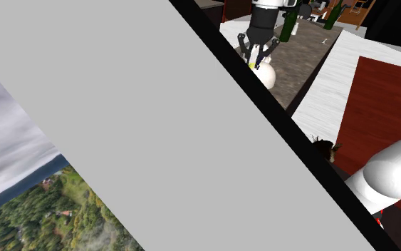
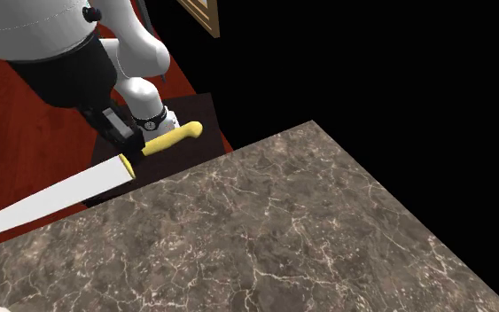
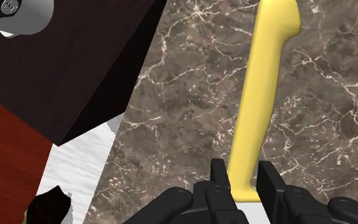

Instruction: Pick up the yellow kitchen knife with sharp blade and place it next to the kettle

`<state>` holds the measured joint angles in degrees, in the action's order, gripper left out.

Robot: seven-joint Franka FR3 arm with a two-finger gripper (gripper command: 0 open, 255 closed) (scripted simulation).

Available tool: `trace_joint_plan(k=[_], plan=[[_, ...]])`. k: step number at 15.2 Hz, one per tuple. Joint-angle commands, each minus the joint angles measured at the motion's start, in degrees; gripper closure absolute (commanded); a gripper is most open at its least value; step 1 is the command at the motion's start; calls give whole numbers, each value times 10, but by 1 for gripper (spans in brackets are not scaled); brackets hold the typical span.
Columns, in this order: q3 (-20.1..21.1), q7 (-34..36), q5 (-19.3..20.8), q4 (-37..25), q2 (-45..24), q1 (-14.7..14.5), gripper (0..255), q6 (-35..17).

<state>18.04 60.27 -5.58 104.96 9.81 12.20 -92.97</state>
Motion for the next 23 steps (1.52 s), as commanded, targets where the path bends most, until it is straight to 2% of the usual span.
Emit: trace_joint_plan(k=[1, 12, 23], plan=[[-17, -29, -1, 15, 15, 10, 255, 1], [-114, -185, 24, 41, 37, 72, 255, 7], [-113, -188, 23, 130, 41, 71, 255, -78]])
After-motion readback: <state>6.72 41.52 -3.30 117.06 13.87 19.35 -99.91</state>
